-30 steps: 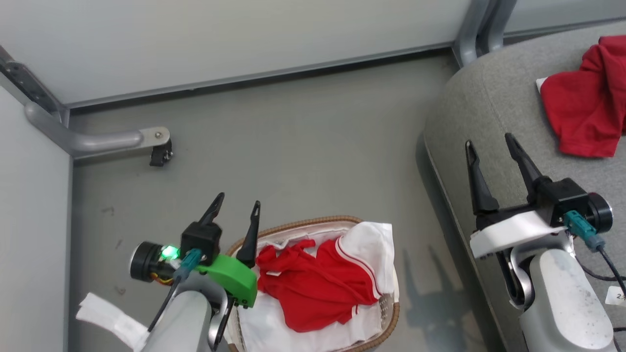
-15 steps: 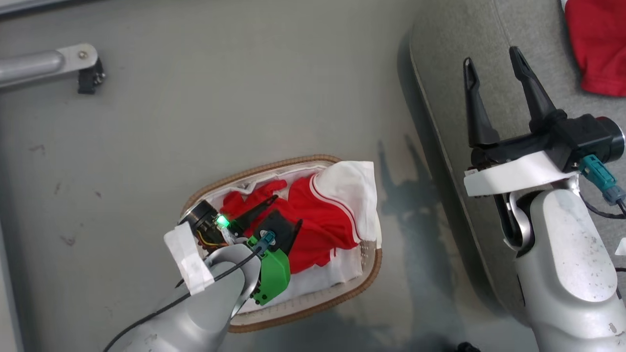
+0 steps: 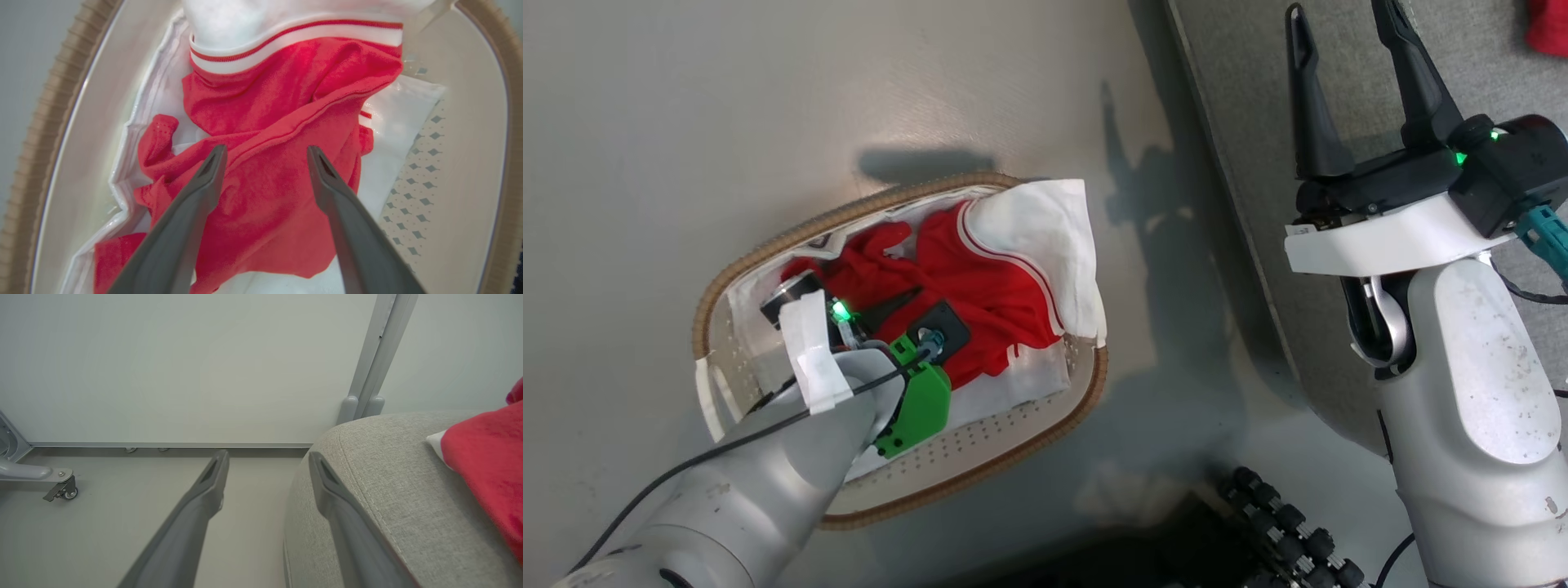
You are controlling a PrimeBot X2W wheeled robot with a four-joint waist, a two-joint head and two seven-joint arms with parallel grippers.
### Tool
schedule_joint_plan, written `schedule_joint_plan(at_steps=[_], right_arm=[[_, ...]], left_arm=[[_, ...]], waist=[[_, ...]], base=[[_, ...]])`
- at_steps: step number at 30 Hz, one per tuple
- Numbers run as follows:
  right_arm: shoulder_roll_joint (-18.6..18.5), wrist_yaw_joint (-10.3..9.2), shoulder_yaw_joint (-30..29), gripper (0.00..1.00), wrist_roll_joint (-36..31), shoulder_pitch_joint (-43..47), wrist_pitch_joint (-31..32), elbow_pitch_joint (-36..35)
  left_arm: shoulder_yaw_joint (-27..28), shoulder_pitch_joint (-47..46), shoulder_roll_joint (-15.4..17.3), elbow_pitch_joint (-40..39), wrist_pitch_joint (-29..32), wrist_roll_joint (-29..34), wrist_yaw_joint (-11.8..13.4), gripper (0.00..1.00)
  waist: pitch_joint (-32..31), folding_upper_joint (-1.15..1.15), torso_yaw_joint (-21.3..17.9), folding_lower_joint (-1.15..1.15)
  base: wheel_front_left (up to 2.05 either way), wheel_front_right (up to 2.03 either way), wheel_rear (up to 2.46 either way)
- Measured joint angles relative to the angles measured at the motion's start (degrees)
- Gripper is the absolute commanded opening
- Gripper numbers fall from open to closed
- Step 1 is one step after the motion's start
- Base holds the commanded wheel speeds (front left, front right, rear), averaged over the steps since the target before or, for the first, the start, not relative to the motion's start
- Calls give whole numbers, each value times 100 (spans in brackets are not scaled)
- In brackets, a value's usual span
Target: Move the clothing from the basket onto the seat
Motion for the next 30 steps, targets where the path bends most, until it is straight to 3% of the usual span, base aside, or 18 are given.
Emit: schedule_joint_plan(at_steps=[11, 12, 13, 21, 30], right_arm=[[2, 0, 201, 100, 204, -197, 0, -148], [2, 0, 218, 100, 210, -201, 0, -154], [2, 0, 232, 100, 223, -201, 0, -154], [4, 0, 255, 100, 119, -178, 0, -29], [9, 0, 201, 100, -233, 10, 0, 164]], left_arm=[[-350, -449, 288, 168, 414, -441, 0, 99], [-358, -450, 291, 203, 497, -508, 0, 45], [-367, -450, 298, 218, 525, -547, 0, 0], [-401, -385, 253, 188, 347, -765, 0, 0], [-413, -95, -79, 93, -343, -1003, 0, 0]], waist=[[763, 0, -519, 0], [801, 0, -558, 0], [835, 0, -594, 0], [763, 0, -636, 0], [202, 0, -414, 0]], base=[[0, 0, 0], [0, 0, 0], [0, 0, 0], [0, 0, 0], [0, 0, 0]])
